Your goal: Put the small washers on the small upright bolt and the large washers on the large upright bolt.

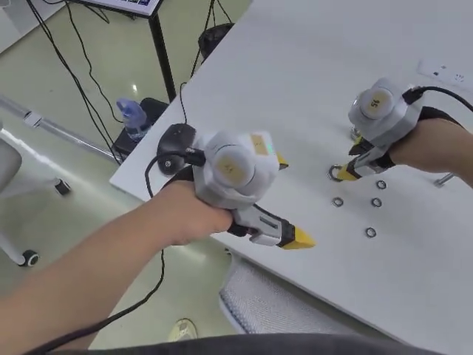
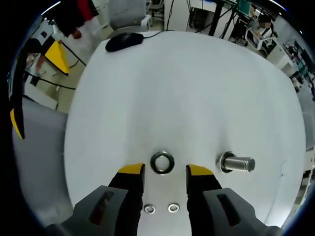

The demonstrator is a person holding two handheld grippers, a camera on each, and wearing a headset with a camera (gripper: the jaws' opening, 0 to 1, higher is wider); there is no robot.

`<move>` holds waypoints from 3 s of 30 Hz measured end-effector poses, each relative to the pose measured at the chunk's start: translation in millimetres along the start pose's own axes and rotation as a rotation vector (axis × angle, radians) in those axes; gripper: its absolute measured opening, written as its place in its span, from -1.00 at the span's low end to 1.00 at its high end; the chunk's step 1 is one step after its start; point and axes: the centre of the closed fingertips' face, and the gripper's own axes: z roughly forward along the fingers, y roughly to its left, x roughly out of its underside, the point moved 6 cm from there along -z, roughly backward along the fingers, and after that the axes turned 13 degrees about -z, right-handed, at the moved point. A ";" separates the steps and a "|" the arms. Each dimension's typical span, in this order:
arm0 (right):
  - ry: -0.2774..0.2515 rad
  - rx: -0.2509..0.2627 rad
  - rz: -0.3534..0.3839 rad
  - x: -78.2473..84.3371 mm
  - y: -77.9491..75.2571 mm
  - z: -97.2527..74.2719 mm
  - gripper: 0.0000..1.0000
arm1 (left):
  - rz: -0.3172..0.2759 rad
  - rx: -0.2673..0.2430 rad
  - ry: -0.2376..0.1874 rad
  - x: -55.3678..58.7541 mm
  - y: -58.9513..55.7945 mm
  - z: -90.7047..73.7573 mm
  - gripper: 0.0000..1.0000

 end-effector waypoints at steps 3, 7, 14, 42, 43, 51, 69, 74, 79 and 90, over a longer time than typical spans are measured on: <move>0.007 0.002 -0.004 -0.5 2.3 5.6 -0.31 | -0.004 -0.001 -0.001 0.6 -0.1 -0.4 0.52; 0.018 -0.007 -0.007 -0.6 6.3 12.7 -0.31 | -0.006 -0.002 -0.002 1.8 -0.1 -1.5 0.52; 0.022 0.027 -0.012 -3.0 4.5 17.0 -0.31 | -0.010 -0.007 -0.002 4.0 2.1 -4.4 0.52; 0.062 0.000 0.047 2.2 2.2 26.1 -0.51 | -0.008 -0.030 0.001 6.5 3.2 -0.5 0.56; 0.063 0.000 0.054 2.6 0.0 27.9 -0.51 | -0.010 -0.029 0.000 6.7 3.1 -1.1 0.56; 0.071 -0.026 -0.026 0.7 3.1 25.1 -0.50 | -0.017 -0.027 -0.004 7.2 2.5 -4.4 0.53; 0.064 -0.049 -0.111 1.3 5.6 20.9 -0.53 | -0.021 -0.016 0.002 8.4 0.5 -5.7 0.45; 0.074 -0.035 -0.088 0.1 7.4 19.4 -0.56 | -0.018 -0.016 -0.002 4.9 -0.2 -5.5 0.43; 0.054 -0.030 -0.068 1.8 8.1 18.0 -0.58 | -0.007 -0.013 0.001 4.6 -1.8 -6.7 0.42; 0.062 -0.032 -0.043 5.1 8.5 10.7 -0.57 | -0.009 -0.011 0.002 6.9 -4.6 -6.9 0.40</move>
